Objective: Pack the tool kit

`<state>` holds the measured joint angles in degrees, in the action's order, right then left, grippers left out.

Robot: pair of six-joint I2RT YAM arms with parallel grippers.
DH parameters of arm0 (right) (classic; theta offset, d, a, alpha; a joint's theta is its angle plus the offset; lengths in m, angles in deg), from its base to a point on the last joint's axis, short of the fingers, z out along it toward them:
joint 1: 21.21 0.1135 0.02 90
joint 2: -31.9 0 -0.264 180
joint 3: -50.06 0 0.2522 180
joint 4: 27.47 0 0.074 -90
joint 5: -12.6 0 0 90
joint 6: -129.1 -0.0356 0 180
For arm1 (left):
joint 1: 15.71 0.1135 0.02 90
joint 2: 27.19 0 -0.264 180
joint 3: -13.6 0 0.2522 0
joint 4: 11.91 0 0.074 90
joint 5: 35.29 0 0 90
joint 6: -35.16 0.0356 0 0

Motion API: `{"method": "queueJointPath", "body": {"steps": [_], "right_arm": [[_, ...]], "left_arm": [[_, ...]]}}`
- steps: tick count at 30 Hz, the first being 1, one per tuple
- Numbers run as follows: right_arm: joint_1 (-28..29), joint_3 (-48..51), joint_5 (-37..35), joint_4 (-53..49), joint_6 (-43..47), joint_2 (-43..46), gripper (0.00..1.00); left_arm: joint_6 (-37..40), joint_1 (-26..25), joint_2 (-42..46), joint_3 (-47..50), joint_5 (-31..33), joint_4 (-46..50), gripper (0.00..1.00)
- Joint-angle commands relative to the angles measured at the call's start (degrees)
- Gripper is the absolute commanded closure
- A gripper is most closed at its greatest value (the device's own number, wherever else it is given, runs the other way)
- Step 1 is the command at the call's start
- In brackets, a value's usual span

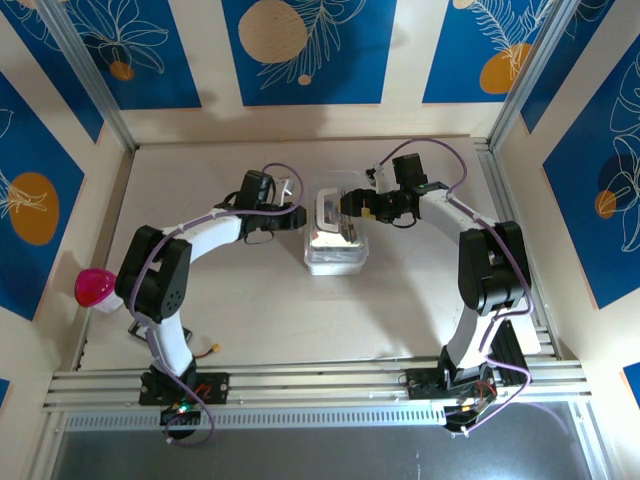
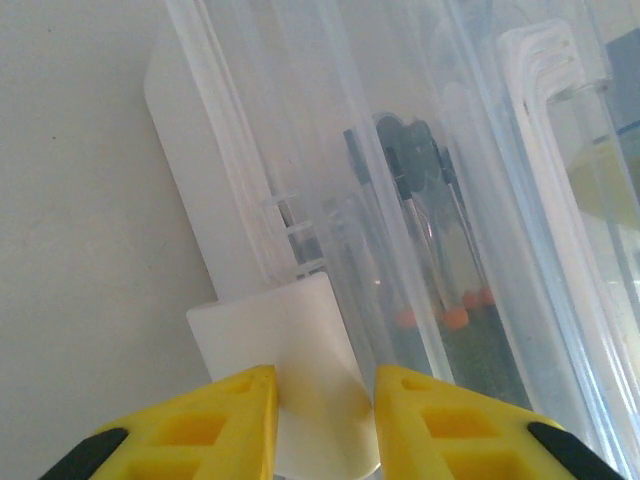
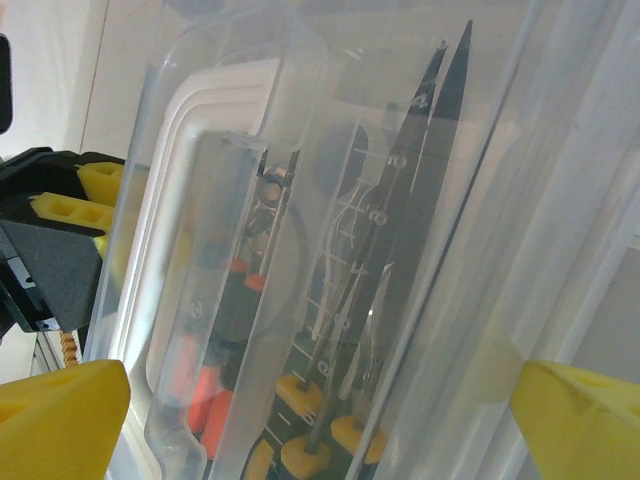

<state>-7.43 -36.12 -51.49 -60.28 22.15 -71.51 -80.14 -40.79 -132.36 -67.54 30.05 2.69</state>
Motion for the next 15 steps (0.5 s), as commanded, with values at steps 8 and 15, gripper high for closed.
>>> {"method": "queueJointPath", "body": {"steps": [8,15], "right_arm": [[2.8,0.6,3.0,-7.3,0.4,-4.4,0.00],[3.0,0.1,3.1,-7.7,0.5,-4.9,0.00]], "left_arm": [[-4.5,-1.4,-0.3,1.5,-7.7,-10.3,0.70],[-6.7,-1.3,-0.4,2.3,-9.3,-13.7,0.70]]}}
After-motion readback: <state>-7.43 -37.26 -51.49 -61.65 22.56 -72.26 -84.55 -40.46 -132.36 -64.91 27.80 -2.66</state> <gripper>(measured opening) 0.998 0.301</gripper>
